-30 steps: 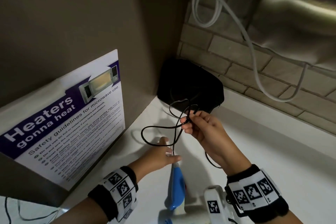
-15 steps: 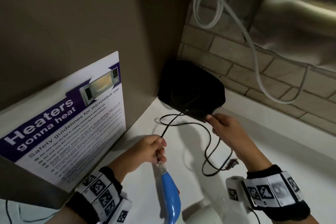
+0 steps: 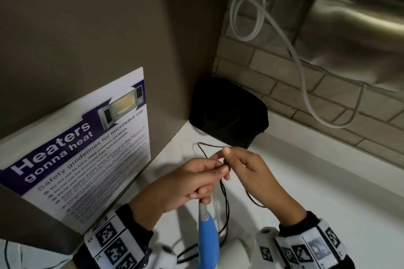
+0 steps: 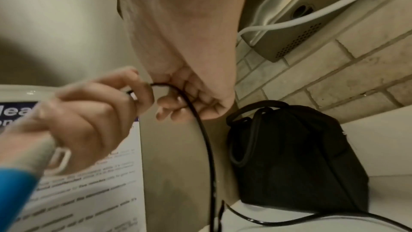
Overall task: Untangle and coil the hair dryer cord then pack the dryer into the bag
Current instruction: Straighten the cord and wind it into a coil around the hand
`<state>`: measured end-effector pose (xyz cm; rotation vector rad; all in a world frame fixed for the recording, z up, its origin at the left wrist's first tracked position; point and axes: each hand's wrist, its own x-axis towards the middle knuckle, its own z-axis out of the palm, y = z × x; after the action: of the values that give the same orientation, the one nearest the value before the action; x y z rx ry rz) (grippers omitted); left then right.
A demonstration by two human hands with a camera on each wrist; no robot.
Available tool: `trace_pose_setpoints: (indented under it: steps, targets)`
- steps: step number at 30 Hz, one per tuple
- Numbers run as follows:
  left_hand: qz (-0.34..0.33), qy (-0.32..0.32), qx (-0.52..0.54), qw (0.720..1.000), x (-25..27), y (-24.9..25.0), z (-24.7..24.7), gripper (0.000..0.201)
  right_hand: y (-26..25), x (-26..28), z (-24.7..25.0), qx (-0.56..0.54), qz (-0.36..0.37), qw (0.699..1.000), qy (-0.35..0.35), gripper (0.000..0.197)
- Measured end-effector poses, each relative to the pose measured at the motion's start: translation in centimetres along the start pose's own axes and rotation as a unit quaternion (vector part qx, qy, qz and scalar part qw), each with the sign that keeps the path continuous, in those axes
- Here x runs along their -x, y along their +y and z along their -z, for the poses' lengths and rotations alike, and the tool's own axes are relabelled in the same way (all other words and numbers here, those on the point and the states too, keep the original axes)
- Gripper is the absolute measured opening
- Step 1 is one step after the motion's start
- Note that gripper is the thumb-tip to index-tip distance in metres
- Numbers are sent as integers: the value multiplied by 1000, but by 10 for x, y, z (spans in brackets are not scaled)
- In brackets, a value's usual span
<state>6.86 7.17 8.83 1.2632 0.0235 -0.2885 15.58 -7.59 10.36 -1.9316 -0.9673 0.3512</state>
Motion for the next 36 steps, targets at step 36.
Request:
trace_pose_setpoints:
  steps: [36]
  targets:
    - [-120, 139, -6, 983, -32, 29, 21, 44, 91, 28, 11, 383, -262, 882, -78, 50]
